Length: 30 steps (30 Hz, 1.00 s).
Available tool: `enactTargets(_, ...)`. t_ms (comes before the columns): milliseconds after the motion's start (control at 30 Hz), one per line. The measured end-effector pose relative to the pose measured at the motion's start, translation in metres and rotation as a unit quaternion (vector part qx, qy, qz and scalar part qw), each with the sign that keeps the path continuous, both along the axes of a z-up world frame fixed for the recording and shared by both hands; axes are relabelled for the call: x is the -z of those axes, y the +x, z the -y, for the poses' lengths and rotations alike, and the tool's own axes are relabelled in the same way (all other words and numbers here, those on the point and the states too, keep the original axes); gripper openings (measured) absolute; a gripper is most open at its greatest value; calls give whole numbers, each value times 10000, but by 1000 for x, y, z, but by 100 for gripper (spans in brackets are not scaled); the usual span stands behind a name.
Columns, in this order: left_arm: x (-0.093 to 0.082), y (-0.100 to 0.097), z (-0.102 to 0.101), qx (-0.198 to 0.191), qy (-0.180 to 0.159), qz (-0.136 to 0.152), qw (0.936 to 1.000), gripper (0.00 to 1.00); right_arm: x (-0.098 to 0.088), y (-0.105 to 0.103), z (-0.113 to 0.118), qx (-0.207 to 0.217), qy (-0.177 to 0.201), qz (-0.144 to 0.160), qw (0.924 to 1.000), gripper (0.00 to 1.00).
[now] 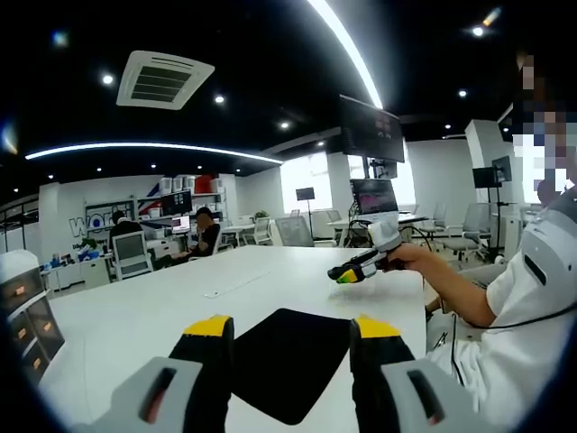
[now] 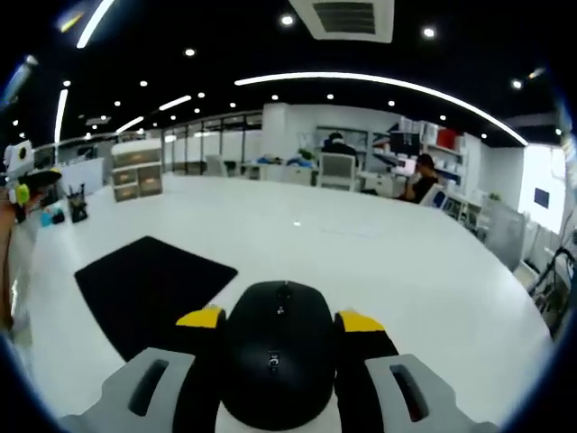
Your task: Arrange the mouse and mouse pad neatly on the desk surface
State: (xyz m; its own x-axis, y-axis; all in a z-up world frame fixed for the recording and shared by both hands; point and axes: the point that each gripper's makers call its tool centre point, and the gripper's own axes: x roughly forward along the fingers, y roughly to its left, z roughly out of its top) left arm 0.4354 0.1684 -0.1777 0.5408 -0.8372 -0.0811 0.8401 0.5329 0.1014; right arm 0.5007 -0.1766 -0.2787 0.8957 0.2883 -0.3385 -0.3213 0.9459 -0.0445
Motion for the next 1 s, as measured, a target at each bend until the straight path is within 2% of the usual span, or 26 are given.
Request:
enactTargets(267,0,-1,1,-6,-4,1,10000,52,-27,-12,-19,-235,-38,289,9993,45)
enactTargets(433,1,-1,1,-6,14,-1,10000,52,-36,-20,-36,-515,69,371,9980,45)
enactTargets(733,-2,-1,0,-9,-38,19,10000,52,-32,-20,-45,-615,105,325,9975,45)
enactTargets(1000,0,0,0,-5,-15,1,10000,52,-28,-18,-61,-728,55,313,9968,45)
